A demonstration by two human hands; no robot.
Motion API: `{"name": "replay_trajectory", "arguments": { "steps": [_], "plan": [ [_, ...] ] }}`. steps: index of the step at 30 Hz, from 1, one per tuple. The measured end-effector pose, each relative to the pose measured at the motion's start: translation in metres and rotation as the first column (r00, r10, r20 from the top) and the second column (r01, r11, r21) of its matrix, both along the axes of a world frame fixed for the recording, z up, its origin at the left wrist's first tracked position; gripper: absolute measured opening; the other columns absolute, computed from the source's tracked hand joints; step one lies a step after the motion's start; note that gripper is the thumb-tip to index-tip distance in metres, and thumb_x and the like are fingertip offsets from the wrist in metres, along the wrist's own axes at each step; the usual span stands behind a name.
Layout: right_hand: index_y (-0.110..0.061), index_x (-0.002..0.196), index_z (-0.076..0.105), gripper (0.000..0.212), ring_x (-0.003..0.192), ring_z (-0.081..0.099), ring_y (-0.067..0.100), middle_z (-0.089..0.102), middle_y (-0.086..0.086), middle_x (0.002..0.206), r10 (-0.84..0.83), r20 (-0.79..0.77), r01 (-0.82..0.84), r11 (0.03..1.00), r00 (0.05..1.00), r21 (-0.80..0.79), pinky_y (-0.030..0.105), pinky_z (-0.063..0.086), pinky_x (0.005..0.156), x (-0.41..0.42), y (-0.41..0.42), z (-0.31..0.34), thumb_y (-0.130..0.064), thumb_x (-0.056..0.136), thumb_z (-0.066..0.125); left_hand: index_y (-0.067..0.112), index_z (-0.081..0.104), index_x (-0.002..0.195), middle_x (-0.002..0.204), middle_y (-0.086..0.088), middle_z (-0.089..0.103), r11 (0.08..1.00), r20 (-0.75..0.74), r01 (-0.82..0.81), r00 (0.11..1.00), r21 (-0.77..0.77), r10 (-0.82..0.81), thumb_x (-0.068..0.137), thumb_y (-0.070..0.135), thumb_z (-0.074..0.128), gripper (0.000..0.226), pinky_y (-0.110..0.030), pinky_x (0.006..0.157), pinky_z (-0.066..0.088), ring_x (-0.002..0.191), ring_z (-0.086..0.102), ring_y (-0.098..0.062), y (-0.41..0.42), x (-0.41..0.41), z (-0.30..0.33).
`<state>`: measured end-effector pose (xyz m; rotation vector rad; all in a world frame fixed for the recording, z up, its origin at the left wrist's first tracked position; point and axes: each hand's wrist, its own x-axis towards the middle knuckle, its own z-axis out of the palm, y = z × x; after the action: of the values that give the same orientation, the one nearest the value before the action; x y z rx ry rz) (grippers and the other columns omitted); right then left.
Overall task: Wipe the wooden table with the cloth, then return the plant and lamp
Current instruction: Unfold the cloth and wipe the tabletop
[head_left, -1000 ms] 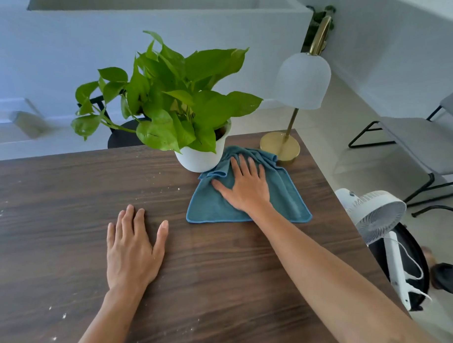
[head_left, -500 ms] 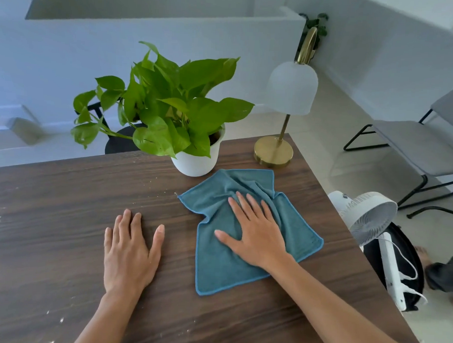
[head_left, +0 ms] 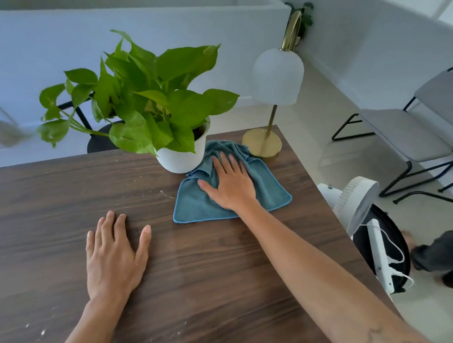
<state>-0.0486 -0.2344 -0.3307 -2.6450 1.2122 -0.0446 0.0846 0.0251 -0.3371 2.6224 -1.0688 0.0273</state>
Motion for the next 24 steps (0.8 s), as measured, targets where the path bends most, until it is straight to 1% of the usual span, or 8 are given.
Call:
{"name": "replay_trajectory", "arguments": {
  "steps": [3,6,8,11,14,18,24],
  "plan": [
    [-0.030,0.160,0.006,0.090,0.155,-0.006,0.016,-0.002,-0.006,0.169,0.050,0.023,-0.051,0.998,0.998,0.021,0.042,-0.001,0.126,-0.037,0.016,-0.002,-0.082,0.088,0.017,0.005,0.044,0.142,0.155,-0.016,0.036,1.000,-0.006,0.007,1.000,0.018,-0.006,0.091,0.070,0.020,0.085,-0.049,0.122,0.016,0.147,0.026,-0.031,0.000,0.001,0.001],
    [-0.035,0.160,0.003,0.089,0.155,-0.004,0.014,-0.001,-0.008,0.169,0.049,-0.002,-0.049,0.999,0.999,-0.012,0.042,0.000,0.126,-0.090,0.016,-0.003,-0.085,0.087,0.016,0.005,0.043,0.143,0.156,-0.016,0.036,0.999,0.005,0.010,1.000,0.037,-0.010,0.091,0.071,0.020,0.087,-0.049,0.123,0.015,0.148,0.026,-0.031,-0.001,0.002,0.000],
    [-0.037,0.159,0.002,0.088,0.155,-0.003,0.013,0.001,-0.009,0.168,-0.017,-0.024,0.016,0.999,1.000,-0.046,0.042,0.000,0.126,-0.131,0.004,-0.002,-0.086,0.087,0.015,0.005,0.042,0.143,0.156,-0.016,0.035,0.999,0.006,0.012,1.000,0.048,-0.012,0.091,0.072,0.019,0.088,-0.048,0.123,0.014,0.148,0.025,-0.030,-0.001,0.002,-0.001],
    [-0.037,0.159,0.004,0.090,0.155,-0.001,0.013,0.003,-0.008,0.168,-0.171,-0.046,0.167,0.983,0.984,-0.070,0.042,0.002,0.126,-0.176,-0.021,-0.001,-0.087,0.086,0.016,0.005,0.041,0.144,0.156,-0.016,0.034,0.999,0.011,0.013,1.000,0.049,-0.013,0.091,0.072,0.018,0.088,-0.048,0.123,0.014,0.148,0.024,-0.030,-0.001,0.002,0.000],
    [-0.033,0.160,0.004,0.092,0.155,-0.001,0.018,0.003,-0.004,0.169,-0.260,-0.063,0.257,0.965,0.964,-0.050,0.044,0.003,0.126,-0.179,-0.046,-0.002,-0.087,0.085,0.015,0.005,0.040,0.144,0.156,-0.017,0.034,0.999,0.013,0.011,1.000,0.045,-0.012,0.091,0.072,0.019,0.087,-0.048,0.123,0.014,0.148,0.024,-0.031,-0.001,0.001,0.000],
    [-0.028,0.160,0.004,0.094,0.155,-0.004,0.022,0.001,-0.002,0.169,-0.299,-0.083,0.299,0.954,0.951,-0.021,0.048,0.003,0.125,-0.163,-0.060,0.001,-0.086,0.085,0.012,0.006,0.039,0.145,0.157,-0.015,0.033,0.999,0.012,0.002,1.000,0.052,-0.003,0.092,0.071,0.018,0.087,-0.047,0.123,0.013,0.149,0.023,-0.029,-0.001,-0.002,0.003],
    [-0.024,0.160,0.004,0.094,0.155,-0.006,0.023,0.000,0.001,0.169,-0.226,-0.089,0.217,0.971,0.970,-0.102,0.048,0.001,0.125,-0.152,-0.017,-0.003,-0.083,0.087,0.005,0.007,0.038,0.148,0.159,-0.013,0.031,0.999,-0.004,-0.014,1.000,0.047,0.014,0.093,0.069,0.015,0.086,-0.044,0.124,0.012,0.150,0.021,-0.026,0.000,-0.002,0.005]
  ]
}}
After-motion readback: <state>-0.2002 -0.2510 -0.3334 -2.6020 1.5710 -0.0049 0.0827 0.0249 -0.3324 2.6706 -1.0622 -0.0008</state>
